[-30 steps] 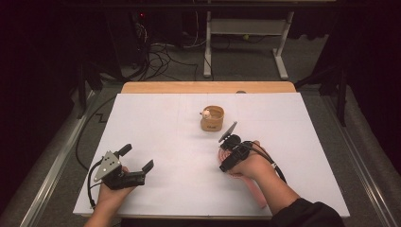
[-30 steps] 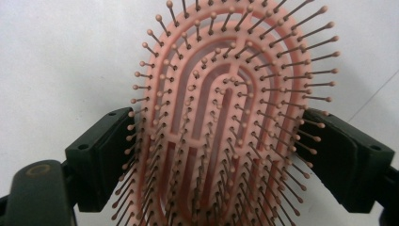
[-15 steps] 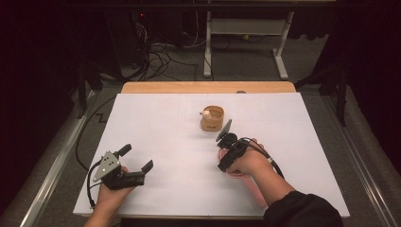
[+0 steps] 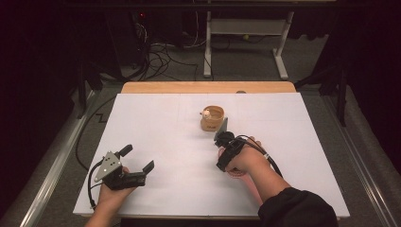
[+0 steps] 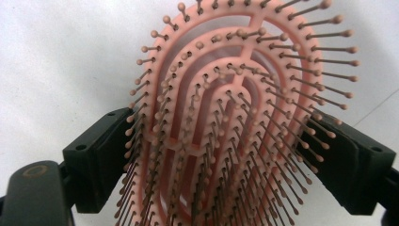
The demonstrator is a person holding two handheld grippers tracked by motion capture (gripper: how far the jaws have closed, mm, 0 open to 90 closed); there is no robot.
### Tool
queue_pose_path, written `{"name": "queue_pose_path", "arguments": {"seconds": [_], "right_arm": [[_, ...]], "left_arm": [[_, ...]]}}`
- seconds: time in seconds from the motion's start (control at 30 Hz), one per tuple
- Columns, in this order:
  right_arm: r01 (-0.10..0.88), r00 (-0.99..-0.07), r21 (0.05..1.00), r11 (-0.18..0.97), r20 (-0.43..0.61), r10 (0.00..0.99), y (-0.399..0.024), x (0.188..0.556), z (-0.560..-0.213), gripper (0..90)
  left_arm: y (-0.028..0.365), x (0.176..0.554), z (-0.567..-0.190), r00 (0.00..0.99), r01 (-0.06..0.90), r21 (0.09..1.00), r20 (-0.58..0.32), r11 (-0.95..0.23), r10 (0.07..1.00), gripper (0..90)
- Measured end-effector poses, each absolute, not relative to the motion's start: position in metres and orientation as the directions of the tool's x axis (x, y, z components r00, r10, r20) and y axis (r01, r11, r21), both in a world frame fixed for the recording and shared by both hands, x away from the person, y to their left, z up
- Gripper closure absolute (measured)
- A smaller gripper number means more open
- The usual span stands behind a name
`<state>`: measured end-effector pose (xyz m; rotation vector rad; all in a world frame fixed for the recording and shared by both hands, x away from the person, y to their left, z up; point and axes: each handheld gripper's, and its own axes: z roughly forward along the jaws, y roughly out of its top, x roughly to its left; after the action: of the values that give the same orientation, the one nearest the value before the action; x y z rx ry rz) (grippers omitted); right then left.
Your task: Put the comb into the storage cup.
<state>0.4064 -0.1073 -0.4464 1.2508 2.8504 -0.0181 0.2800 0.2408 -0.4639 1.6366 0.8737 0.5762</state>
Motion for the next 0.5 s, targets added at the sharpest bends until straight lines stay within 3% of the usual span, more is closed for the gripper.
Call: {"name": "queue_pose_path", "arguments": {"seconds": [0.5], "right_arm": [[0.742, -0.670, 0.002, 0.670, -0.035, 0.742, -0.1071, 0.4060, -0.4457, 16.0]], "left_arm": [[0.2419, 0.2800, -0.4637, 0.602, 0.239, 0.968, -0.082, -0.081, 0.795, 0.0]]}}
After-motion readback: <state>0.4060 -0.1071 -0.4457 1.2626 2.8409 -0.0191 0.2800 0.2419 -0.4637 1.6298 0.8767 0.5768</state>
